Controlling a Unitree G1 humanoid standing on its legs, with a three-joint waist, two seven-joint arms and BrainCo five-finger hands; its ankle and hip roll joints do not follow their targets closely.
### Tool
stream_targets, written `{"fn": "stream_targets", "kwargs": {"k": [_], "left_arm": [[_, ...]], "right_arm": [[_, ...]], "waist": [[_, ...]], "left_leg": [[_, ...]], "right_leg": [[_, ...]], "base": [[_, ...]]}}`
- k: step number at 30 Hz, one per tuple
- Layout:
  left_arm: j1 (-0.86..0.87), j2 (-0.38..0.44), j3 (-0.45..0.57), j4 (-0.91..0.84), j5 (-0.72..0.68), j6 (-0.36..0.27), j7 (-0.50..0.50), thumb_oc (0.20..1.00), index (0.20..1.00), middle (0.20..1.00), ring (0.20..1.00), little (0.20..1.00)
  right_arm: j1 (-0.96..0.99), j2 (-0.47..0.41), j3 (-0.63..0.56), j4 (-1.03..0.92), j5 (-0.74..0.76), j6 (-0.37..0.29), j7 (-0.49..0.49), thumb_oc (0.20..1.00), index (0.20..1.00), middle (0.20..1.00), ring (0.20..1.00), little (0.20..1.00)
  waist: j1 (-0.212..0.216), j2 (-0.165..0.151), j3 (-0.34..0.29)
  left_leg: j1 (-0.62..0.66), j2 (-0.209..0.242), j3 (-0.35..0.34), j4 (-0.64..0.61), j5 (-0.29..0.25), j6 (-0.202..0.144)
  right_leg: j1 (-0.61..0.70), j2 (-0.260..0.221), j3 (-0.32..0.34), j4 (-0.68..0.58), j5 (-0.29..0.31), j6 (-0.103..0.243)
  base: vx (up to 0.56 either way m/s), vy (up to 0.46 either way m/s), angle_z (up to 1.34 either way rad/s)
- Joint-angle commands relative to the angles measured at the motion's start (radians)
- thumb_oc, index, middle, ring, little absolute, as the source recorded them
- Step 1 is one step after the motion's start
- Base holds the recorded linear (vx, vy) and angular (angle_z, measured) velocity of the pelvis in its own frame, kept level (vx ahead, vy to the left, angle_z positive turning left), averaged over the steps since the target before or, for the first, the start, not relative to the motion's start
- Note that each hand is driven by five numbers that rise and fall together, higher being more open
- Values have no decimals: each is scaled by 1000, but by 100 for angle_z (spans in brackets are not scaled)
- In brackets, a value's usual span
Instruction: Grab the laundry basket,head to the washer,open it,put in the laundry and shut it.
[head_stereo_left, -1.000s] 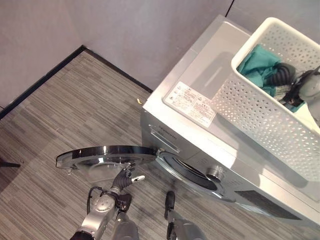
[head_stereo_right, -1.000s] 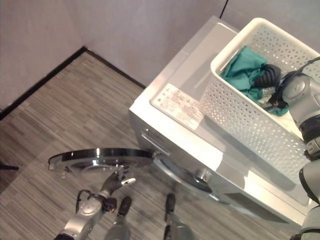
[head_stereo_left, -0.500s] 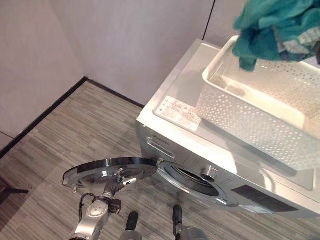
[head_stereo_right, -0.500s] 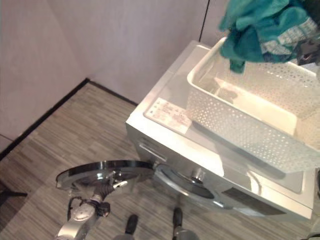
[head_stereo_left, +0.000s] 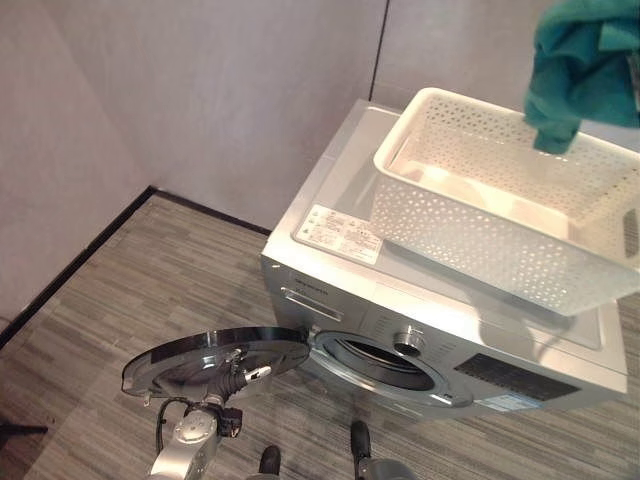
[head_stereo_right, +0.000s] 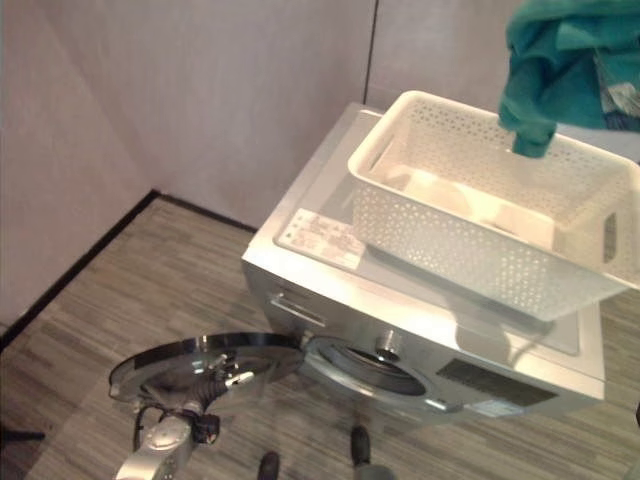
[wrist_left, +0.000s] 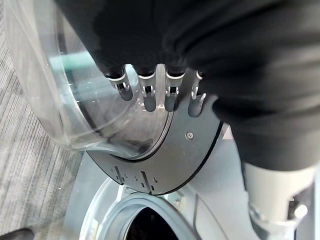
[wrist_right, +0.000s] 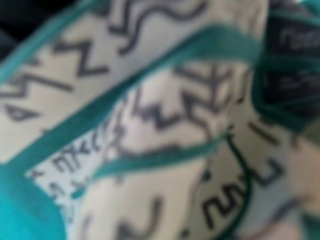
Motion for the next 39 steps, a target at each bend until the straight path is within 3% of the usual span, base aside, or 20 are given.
{"fn": "stream_targets", "kwargs": {"k": [1, 4, 6, 7, 10, 11, 13, 15, 17, 20, 22, 24, 27, 31, 34, 39], "left_arm": [[-67, 1, 4, -22, 50, -84, 8, 1000, 1000, 1000, 1000, 1000], [-49, -2, 34, -13, 73, -82, 12, 1000, 1000, 1000, 1000, 1000], [-43, -19, 77, 3, 84, -77, 22, 1000, 1000, 1000, 1000, 1000], [-44, -15, 72, 3, 85, -77, 21, 1000, 1000, 1000, 1000, 1000], [-34, -21, 106, 7, 113, -71, 26, 1000, 1000, 1000, 1000, 1000], [-31, -27, 146, 5, 134, -68, 32, 1000, 1000, 1000, 1000, 1000], [-20, -19, 166, -10, 152, -63, 37, 1000, 1000, 1000, 1000, 1000], [-11, -17, 178, -18, 164, -60, 39, 1000, 1000, 1000, 1000, 1000], [5, -13, 186, -26, 152, -56, 41, 1000, 1000, 1000, 1000, 1000], [24, -1, 184, -34, 119, -50, 24, 1000, 1000, 1000, 1000, 1000], [30, 6, 181, -35, 114, -49, 14, 1000, 1000, 1000, 1000, 1000], [48, 21, 142, -26, 110, -43, -27, 1000, 1000, 1000, 1000, 1000], [39, 36, 99, -1, 106, -46, -64, 1000, 1000, 1000, 1000, 1000], [5, 41, 10, 48, 81, -46, -92, 1000, 1000, 1000, 1000, 1000], [-33, 27, -38, 75, 72, -62, -82, 1000, 1000, 1000, 1000, 1000], [-143, -28, -112, 123, 65, -96, -1, 1000, 1000, 1000, 1000, 1000]], "right_arm": [[1, -93, -100, 35, -18, -21, -63, 200, 200, 200, 200, 200], [196, -95, -265, -8, -78, 14, -84, 200, 200, 200, 200, 200], [432, -23, -458, -129, -99, 11, -86, 200, 200, 200, 200, 200], [453, -17, -477, -138, -101, 13, -85, 200, 200, 200, 200, 200], [694, 126, -625, -266, -145, 24, -62, 200, 200, 200, 200, 200], [797, 236, -653, -347, -189, 36, -41, 200, 200, 200, 200, 200], [900, 374, -668, -442, -231, 51, -13, 200, 200, 200, 200, 200], [956, 508, -623, -501, -240, 54, 28, 200, 200, 200, 200, 200], [996, 655, -486, -512, -211, 56, 101, 200, 200, 200, 200, 200], [995, 742, -326, -471, -115, 55, 197, 200, 200, 200, 200, 200], [980, 759, -266, -460, -88, 52, 226, 200, 200, 200, 200, 200], [938, 773, -101, -406, -42, 66, 305, 200, 200, 200, 200, 200], [896, 788, 2, -357, -22, 69, 349, 200, 200, 200, 200, 200], [855, 819, 145, -317, 23, 64, 388, 200, 200, 200, 200, 200], [828, 836, 252, -264, 43, 51, 410, 200, 200, 200, 200, 200], [737, 878, 413, -182, 76, 21, 386, 200, 200, 200, 200, 200]], "waist": [[-8, -31, -63], [-27, -35, -63], [-66, -29, -58], [-60, -29, -60], [-83, -27, -50], [-106, -11, -34], [-102, 8, -20], [-104, 19, -9], [-92, 28, 3], [-69, 29, 2], [-56, 26, -2], [-1, 1, -11], [26, -11, -16], [48, -25, 10], [64, -33, 47], [100, -56, 139]], "left_leg": [[82, -22, 37, 3, -122, 63], [94, -47, 75, 3, -136, 76], [106, -69, 105, 3, -145, 89], [111, -66, 105, 3, -155, 92], [126, -85, 134, 3, -161, 101], [132, -93, 158, 3, -163, 113], [134, -95, 184, 3, -167, 129], [127, -93, 200, 3, -158, 136], [105, -83, 221, 3, -135, 139], [73, -72, 249, 3, -113, 136], [57, -70, 262, 3, -103, 133], [26, -74, 308, 3, -99, 122], [-5, -65, 322, 3, -88, 110], [-56, -38, 299, 3, -58, 81], [-96, -6, 266, 9, -35, 56], [-186, 45, 204, 19, 20, 17]], "right_leg": [[-89, -150, 60, 158, 3, 160], [-98, -172, 70, 139, 54, 160], [-112, -187, 85, 135, 88, 160], [-106, -185, 84, 133, 79, 160], [-122, -194, 104, 131, 125, 160], [-145, -201, 86, 131, 147, 160], [-153, -202, 33, 155, 108, 160], [-151, -198, 11, 215, 53, 147], [-137, -184, 16, 311, -33, 130], [-115, -192, 10, 369, -84, 117], [-106, -200, 3, 360, -81, 115], [-42, -254, -63, 239, -31, 139], [-36, -257, -76, 171, 5, 148], [-38, -230, -81, 128, -2, 147], [-40, -199, -117, 100, -43, 137], [-59, -161, -190, 68, -86, 111]], "base": [[-65, 178, -32], [-45, 117, -45], [-41, 165, -29], [-8, 142, -33], [-58, 111, -46], [-122, 142, -38], [-121, 138, -60], [-123, 76, -82], [-173, -2, -66], [-128, -60, -34], [-97, -87, -22], [-99, -147, -44], [-23, -156, -56], [-50, -157, -6], [-93, -205, 30], [-130, -161, 42]]}}
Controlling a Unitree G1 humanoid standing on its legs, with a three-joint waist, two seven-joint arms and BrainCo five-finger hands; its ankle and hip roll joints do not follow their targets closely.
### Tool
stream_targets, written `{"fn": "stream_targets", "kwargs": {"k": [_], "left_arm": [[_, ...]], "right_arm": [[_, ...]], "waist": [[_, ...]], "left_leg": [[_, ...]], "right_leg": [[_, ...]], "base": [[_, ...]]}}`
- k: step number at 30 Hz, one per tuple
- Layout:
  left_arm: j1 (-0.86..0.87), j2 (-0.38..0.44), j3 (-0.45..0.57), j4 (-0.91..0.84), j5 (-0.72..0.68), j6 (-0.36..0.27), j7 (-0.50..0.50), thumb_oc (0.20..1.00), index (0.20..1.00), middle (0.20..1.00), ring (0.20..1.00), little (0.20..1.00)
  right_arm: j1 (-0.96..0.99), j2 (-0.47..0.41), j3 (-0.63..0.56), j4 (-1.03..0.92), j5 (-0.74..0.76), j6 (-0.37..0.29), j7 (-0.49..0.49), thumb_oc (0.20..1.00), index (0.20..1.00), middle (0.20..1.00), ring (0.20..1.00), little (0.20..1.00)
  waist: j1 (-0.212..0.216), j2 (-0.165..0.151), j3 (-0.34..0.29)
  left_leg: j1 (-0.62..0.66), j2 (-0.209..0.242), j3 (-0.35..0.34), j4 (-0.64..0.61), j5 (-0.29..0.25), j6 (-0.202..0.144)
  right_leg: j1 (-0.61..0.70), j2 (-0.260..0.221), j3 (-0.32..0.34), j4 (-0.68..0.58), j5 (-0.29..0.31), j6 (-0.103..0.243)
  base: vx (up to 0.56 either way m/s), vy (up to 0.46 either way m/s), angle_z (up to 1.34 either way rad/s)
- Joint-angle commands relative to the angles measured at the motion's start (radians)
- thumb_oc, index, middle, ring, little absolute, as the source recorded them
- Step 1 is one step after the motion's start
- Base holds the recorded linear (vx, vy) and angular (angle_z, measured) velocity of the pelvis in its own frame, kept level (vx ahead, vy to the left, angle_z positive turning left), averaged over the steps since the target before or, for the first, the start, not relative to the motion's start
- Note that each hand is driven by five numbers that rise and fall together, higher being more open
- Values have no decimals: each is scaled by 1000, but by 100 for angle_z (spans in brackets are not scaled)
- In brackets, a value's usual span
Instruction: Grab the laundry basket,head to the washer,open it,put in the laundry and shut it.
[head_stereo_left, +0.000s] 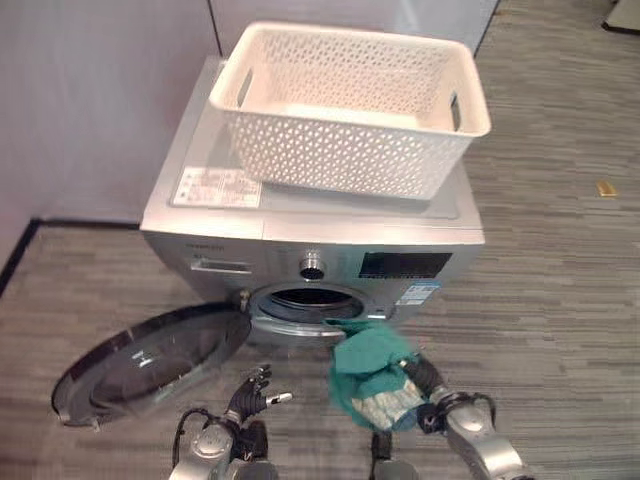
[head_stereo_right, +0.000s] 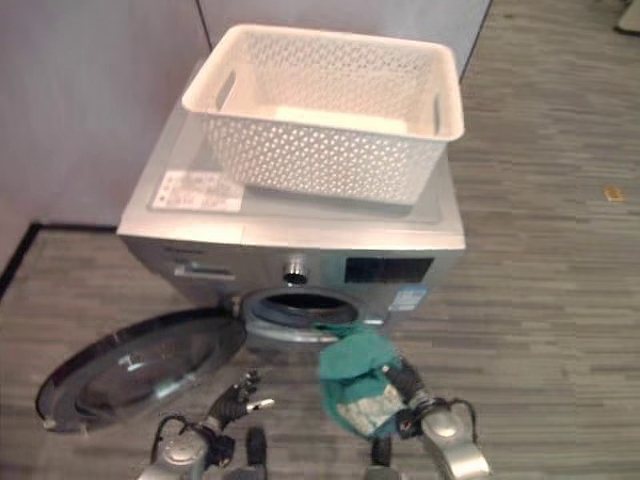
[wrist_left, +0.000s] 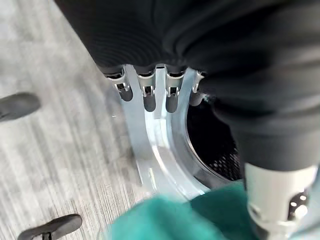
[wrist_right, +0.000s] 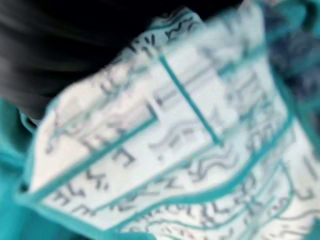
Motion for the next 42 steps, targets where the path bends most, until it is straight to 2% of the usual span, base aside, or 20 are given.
{"fn": "stream_targets", "kwargs": {"k": [1, 8, 16, 21, 25, 31, 33, 36, 40, 42], "left_arm": [[-112, 18, -32, 25, -32, -80, 77, 1000, 1000, 1000, 1000, 1000], [-240, -44, -84, 81, -45, -95, 156, 1000, 1000, 1000, 1000, 1000], [-381, -85, -144, 97, -110, -112, 187, 1000, 1000, 1000, 1000, 1000], [-494, -139, -195, 94, -144, -153, 205, 1000, 1000, 1000, 1000, 1000], [-523, -139, -282, 58, -101, -155, 187, 1000, 1000, 1000, 1000, 1000], [-530, -110, -384, 5, 33, -156, 177, 1000, 1000, 1000, 1000, 1000], [-525, -105, -393, -1, 39, -156, 174, 1000, 1000, 1000, 1000, 1000], [-538, -133, -447, 41, 64, -151, 172, 1000, 1000, 1000, 1000, 1000], [-602, -210, -448, 129, 59, -144, 221, 1000, 1000, 1000, 1000, 1000], [-623, -223, -449, 141, 62, -143, 237, 1000, 1000, 1000, 1000, 1000]], "right_arm": [[-116, 48, 3, -25, 57, -91, -23, 200, 200, 200, 200, 200], [-248, 107, 69, 73, 120, -116, -89, 200, 200, 200, 200, 200], [-440, 126, 8, 134, 115, -154, -211, 200, 200, 200, 200, 200], [-577, 214, -11, 215, 214, -221, -259, 200, 200, 200, 200, 200], [-677, 259, -37, 263, 289, -252, -275, 200, 200, 200, 200, 200], [-757, 258, -68, 286, 348, -285, -292, 200, 200, 200, 200, 200], [-766, 253, -75, 281, 355, -288, -295, 200, 200, 200, 200, 200], [-827, 261, -81, 295, 406, -313, -303, 200, 200, 200, 200, 200], [-858, 280, -61, 295, 443, -323, -312, 200, 200, 200, 200, 200], [-864, 290, -60, 297, 456, -325, -312, 200, 200, 200, 200, 200]], "waist": [[40, -24, 84], [48, -24, 143], [53, -8, 205], [64, -11, 224], [78, -12, 238], [96, -1, 256], [98, 0, 258], [105, -1, 272], [96, -9, 280], [93, -10, 280]], "left_leg": [[-5, -69, -48, 20, -120, 79], [-72, -52, -77, 22, -88, 63], [-168, -58, -97, 12, -66, 59], [-211, -63, -97, 7, -63, 54], [-232, -65, -89, 5, -62, 53], [-244, -67, -91, 5, -64, 52], [-249, -69, -92, 4, -60, 52], [-259, -67, -94, 10, -64, 51], [-272, -67, -97, 10, -60, 47], [-274, -67, -97, 9, -60, 47]], "right_leg": [[-46, -56, 37, 70, -32, 31], [-85, -41, 6, 71, -32, 14], [-161, -45, -15, 58, -10, 10], [-189, -48, -26, 36, 11, 15], [-207, -49, -37, 29, 25, 21], [-218, -49, -48, 29, 25, 21], [-223, -51, -49, 28, 28, 22], [-226, -46, -50, 28, 22, 19], [-236, -43, -52, 27, 23, 16], [-238, -43, -54, 26, 23, 16]], "base": [[-150, -135, 20], [-68, -56, 27], [-53, 10, 14], [-35, 19, 9], [-20, 15, 5], [0, 0, 0], [0, 0, 0], [0, 0, 0], [0, 0, 0], [0, 0, 0]]}}
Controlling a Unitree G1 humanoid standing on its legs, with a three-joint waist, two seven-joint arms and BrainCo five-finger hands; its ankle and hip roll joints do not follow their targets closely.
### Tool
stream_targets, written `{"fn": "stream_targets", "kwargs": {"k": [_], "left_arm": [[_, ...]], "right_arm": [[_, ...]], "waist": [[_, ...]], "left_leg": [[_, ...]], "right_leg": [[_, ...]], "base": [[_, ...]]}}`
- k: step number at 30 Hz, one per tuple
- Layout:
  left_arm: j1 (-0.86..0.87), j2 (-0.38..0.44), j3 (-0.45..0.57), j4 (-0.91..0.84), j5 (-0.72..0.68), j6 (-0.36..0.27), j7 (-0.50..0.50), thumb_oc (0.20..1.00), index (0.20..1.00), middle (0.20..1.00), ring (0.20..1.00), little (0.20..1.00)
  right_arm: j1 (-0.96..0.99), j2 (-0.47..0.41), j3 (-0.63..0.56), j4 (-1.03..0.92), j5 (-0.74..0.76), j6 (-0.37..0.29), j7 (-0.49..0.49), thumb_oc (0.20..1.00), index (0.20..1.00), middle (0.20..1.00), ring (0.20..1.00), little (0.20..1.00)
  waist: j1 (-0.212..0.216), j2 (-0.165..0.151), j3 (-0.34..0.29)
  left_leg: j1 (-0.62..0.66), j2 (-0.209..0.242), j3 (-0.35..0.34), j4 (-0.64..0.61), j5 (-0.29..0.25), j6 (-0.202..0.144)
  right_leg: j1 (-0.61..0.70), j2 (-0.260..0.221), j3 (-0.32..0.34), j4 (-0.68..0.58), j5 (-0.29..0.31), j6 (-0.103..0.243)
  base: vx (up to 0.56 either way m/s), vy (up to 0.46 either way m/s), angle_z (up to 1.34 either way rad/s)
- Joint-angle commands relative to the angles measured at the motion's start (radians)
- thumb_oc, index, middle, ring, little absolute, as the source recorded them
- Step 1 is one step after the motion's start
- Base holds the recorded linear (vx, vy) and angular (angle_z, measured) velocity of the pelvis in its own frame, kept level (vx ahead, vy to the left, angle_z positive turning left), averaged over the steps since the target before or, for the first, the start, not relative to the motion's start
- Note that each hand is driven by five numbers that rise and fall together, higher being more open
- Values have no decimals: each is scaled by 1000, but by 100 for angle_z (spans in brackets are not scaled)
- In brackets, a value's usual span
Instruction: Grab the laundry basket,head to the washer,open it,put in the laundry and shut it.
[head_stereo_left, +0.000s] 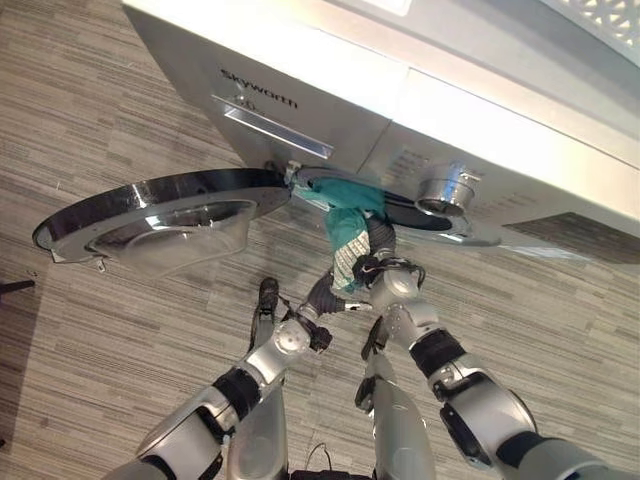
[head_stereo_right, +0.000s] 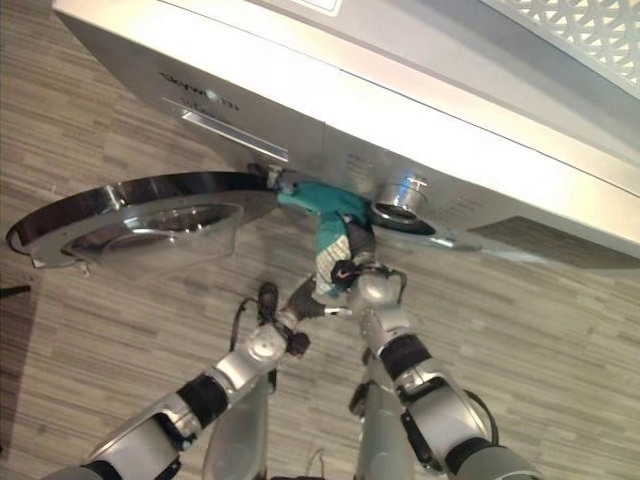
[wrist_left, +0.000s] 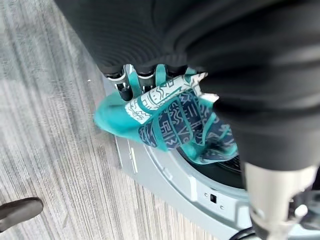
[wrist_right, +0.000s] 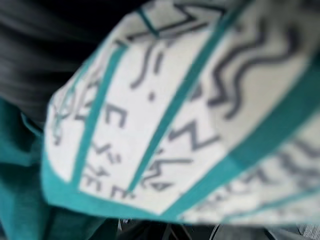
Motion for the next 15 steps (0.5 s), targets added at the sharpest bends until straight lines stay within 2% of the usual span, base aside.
{"fn": "stream_targets", "kwargs": {"k": [1, 8, 9, 15], "left_arm": [[-38, -87, -65, 37, 55, -26, 29, 1000, 1000, 1000, 1000, 1000], [-162, -151, -49, 148, 190, 12, 133, 1000, 1000, 1000, 1000, 1000], [-190, -154, -30, 171, 225, 17, 191, 1000, 1000, 1000, 1000, 1000], [-226, -172, 9, 217, 231, 30, 251, 1000, 1000, 1000, 1000, 1000]], "right_arm": [[-96, 48, -40, -25, 61, -93, 7, 200, 200, 200, 200, 200], [-84, 83, 5, -58, 106, -115, 20, 200, 200, 200, 200, 200], [-68, 78, 28, -72, 103, -121, 22, 200, 200, 200, 200, 200], [-32, 76, 59, -92, 103, -118, 31, 200, 200, 200, 200, 200]], "waist": [[-2, -10, -3], [-25, -20, 0], [-30, -23, -1], [-40, -29, 1]], "left_leg": [[56, -34, 37, -12, -129, 34], [51, -30, 39, -15, -127, 30], [52, -29, 40, -16, -127, 29], [53, -25, 40, -16, -126, 28]], "right_leg": [[-13, -33, 48, 20, -15, 36], [-25, -29, 51, 21, -17, 34], [-28, -28, 53, 21, -17, 34], [-32, -26, 53, 25, -18, 34]], "base": [[0, 0, 0], [0, 0, 0], [0, 0, 0], [0, 0, 0]]}}
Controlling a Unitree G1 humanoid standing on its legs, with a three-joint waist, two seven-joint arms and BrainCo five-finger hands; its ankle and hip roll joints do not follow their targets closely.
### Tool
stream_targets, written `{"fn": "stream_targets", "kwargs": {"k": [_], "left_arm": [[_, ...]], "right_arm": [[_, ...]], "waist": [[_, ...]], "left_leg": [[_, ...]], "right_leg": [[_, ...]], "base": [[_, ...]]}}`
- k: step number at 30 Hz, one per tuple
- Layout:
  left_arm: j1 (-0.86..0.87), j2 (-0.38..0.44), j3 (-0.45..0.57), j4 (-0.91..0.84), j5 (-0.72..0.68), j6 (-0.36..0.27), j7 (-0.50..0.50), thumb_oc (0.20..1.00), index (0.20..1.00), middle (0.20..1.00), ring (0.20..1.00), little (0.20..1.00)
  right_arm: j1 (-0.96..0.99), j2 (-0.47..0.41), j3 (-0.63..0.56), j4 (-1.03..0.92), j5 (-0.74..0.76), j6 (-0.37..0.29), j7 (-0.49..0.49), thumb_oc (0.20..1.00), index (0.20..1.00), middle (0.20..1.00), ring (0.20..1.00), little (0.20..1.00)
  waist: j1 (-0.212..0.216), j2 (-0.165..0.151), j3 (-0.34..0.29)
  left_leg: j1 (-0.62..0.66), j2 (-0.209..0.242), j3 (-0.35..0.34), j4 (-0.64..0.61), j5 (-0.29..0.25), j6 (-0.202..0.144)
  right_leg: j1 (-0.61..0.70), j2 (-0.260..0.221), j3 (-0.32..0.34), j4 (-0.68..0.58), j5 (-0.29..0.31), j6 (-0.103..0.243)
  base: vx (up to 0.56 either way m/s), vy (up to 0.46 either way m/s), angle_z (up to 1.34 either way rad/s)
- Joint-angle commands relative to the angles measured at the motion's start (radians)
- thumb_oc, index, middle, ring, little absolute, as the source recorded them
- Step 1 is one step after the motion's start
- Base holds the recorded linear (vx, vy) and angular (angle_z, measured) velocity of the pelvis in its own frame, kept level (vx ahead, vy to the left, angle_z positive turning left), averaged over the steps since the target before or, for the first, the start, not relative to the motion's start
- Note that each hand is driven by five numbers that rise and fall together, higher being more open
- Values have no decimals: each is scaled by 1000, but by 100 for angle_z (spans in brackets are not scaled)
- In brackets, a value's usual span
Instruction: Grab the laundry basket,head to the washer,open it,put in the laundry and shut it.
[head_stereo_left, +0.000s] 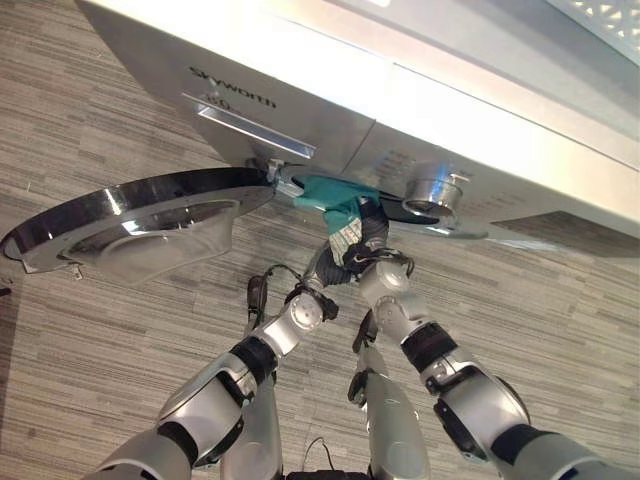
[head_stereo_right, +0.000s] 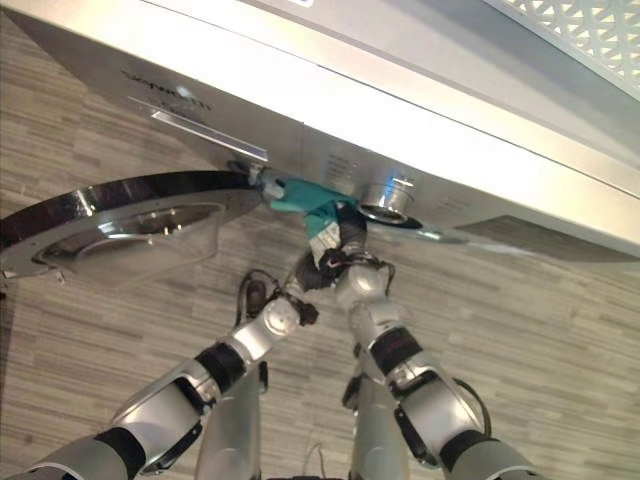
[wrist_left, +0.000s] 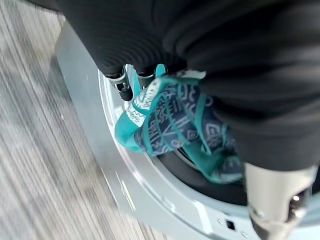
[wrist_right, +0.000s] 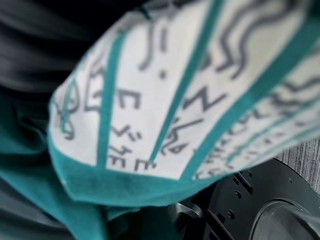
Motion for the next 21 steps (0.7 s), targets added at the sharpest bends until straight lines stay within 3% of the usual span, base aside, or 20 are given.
{"fn": "stream_targets", "kwargs": {"k": [1, 7, 14, 15, 16, 19, 20, 21], "left_arm": [[-47, -135, 4, 66, 16, -32, 36, 1000, 1000, 1000, 1000, 1000], [-88, -210, 33, 89, -154, -47, 14, 1000, 1000, 1000, 1000, 1000], [-129, -218, 74, 115, -190, -48, 45, 1000, 1000, 1000, 1000, 1000], [-130, -215, 85, 122, -192, -47, 51, 482, 482, 482, 482, 482], [-133, -212, 93, 128, -196, -49, 58, 200, 200, 200, 200, 200], [-142, -195, 110, 132, -183, -54, 77, 200, 200, 200, 200, 200], [-140, -188, 113, 131, -183, -55, 80, 200, 200, 200, 200, 200], [-141, -181, 118, 134, -180, -56, 89, 200, 200, 200, 200, 200]], "right_arm": [[3, 59, 0, -66, 24, -49, 41, 200, 200, 200, 200, 200], [13, 83, 44, -74, 48, -33, 50, 200, 200, 200, 200, 200], [21, 90, 66, -70, 63, -29, 61, 200, 200, 200, 200, 200], [28, 89, 67, -80, 70, -35, 66, 200, 200, 200, 200, 200], [34, 88, 70, -84, 74, -37, 70, 200, 200, 200, 200, 200], [41, 85, 73, -75, 81, -41, 69, 200, 200, 200, 200, 200], [43, 84, 71, -67, 82, -40, 66, 548, 548, 548, 548, 548], [47, 84, 69, -54, 77, -39, 59, 1000, 1000, 1000, 1000, 1000]], "waist": [[11, -12, 1], [-7, -27, 6], [-18, -34, 4], [-22, -37, 5], [-23, -38, 4], [-29, -44, 5], [-29, -45, 5], [-30, -46, 5]], "left_leg": [[68, -22, 38, -17, -126, 26], [59, -19, 39, -17, -120, 22], [54, -16, 43, -17, -119, 18], [52, -15, 44, -17, -118, 17], [50, -15, 45, -17, -117, 16], [44, -11, 46, -17, -115, 14], [43, -10, 46, -17, -115, 13], [42, -8, 47, -17, -114, 12]], "right_leg": [[-20, -23, 55, 26, -20, 35], [-29, -19, 55, 27, -15, 33], [-37, -14, 55, 24, -13, 33], [-40, -13, 55, 26, -14, 33], [-43, -13, 55, 27, -14, 33], [-49, -11, 57, 29, -12, 33], [-51, -11, 56, 29, -11, 33], [-52, -11, 57, 30, -11, 33]], "base": [[0, 0, 0], [0, 0, 0], [0, 0, 0], [0, 0, 0], [0, 0, 0], [0, 0, 0], [0, 0, 0], [0, 0, 0]]}}
